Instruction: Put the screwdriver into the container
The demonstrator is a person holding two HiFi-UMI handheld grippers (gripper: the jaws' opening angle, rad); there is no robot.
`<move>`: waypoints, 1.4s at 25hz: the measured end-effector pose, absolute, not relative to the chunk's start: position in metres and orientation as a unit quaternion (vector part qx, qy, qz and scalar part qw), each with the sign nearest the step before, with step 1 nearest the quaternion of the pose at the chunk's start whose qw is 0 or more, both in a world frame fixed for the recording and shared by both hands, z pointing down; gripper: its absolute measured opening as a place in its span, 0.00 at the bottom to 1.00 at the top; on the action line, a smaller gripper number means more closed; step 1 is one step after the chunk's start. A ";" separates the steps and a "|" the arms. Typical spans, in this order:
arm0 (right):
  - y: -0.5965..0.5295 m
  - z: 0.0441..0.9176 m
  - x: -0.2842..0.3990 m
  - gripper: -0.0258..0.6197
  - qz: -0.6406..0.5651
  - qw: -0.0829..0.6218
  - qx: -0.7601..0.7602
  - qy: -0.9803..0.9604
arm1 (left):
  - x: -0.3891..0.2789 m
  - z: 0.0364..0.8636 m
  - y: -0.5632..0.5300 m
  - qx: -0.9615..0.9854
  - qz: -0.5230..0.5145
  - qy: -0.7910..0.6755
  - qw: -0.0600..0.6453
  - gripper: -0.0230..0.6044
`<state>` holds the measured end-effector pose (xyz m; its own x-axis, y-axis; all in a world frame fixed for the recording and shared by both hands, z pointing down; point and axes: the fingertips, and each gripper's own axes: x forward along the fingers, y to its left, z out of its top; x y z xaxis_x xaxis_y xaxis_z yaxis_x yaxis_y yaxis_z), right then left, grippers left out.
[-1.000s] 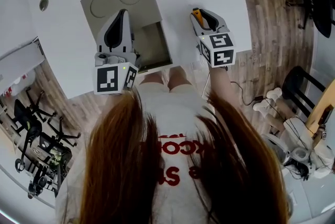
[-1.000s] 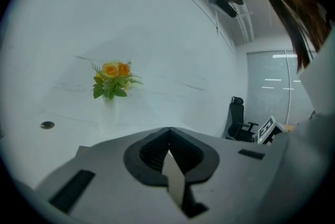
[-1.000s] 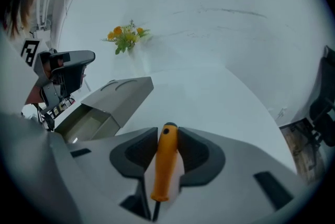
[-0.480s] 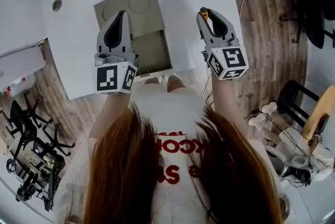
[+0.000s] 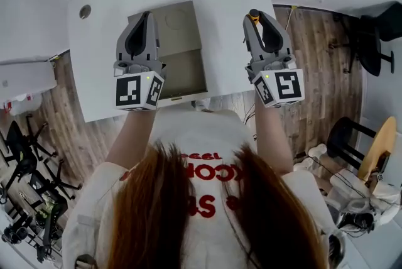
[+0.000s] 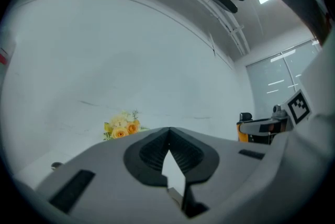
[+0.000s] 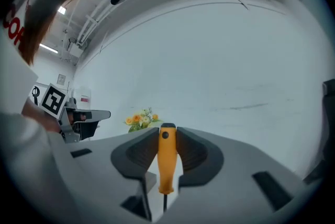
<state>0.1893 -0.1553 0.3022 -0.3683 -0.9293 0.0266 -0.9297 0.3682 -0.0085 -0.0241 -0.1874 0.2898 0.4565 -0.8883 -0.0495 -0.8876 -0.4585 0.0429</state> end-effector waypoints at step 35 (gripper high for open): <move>-0.154 0.300 -0.015 0.20 0.007 0.039 0.355 -0.934 | -0.189 0.270 -0.127 0.742 -0.037 -0.668 -0.034 0.05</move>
